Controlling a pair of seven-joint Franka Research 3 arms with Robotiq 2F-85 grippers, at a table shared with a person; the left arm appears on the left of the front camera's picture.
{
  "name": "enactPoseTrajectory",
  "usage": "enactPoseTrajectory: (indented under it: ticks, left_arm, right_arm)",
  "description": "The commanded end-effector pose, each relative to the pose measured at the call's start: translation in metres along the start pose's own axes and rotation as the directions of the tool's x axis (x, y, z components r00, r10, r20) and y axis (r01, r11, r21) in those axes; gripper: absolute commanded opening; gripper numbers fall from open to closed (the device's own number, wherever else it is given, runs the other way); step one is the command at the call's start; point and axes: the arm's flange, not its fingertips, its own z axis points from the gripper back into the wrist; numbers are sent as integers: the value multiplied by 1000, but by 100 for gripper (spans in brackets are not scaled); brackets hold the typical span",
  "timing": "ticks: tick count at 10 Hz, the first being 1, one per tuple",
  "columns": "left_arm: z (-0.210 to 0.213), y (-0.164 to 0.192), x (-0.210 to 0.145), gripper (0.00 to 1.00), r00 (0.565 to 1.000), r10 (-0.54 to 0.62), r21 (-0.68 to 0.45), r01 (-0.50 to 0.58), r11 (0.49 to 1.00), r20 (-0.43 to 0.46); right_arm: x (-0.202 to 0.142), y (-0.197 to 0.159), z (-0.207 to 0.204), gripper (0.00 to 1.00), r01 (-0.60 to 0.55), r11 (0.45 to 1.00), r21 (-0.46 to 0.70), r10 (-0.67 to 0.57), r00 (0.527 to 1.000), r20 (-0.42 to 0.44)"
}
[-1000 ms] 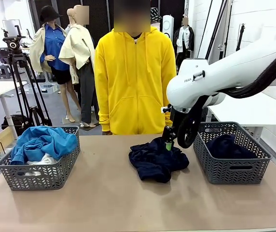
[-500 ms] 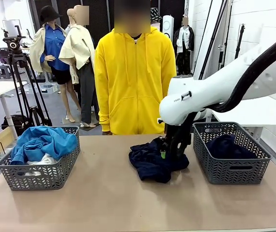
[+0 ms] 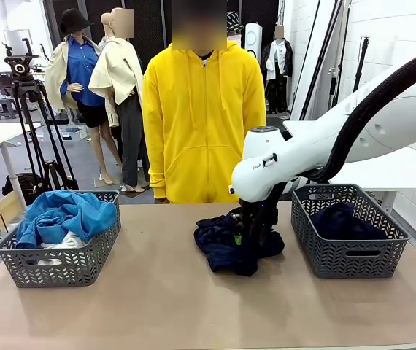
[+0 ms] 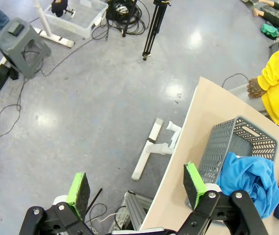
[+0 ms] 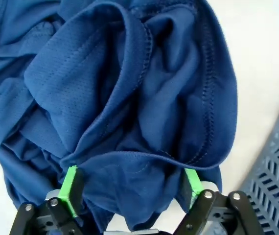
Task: Sort the tops and bottoms.
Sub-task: Lift clothes from the center of the table with your right hand.
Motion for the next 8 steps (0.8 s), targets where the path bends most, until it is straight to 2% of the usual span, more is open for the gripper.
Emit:
enactPoseTrajectory:
  ticks: [1, 4, 5, 8]
  left_arm:
    - [1, 1, -1, 100, 1000, -4, 5, 4, 1000, -1]
    - [1, 1, -1, 100, 1000, -4, 5, 4, 1000, -1]
    - [1, 1, -1, 100, 1000, -4, 5, 4, 1000, -1]
    - [1, 1, -1, 100, 1000, -4, 5, 4, 1000, -1]
  right_arm:
    - [5, 1, 3, 65, 7, 1000, -16, -7, 1000, 7]
    - [6, 4, 2, 7, 9, 1000, -22, -9, 1000, 0]
    - [5, 4, 2, 0, 9, 1000, -20, -9, 1000, 1]
    - [0, 5, 5, 0, 6, 1000, -6, -6, 1000, 1]
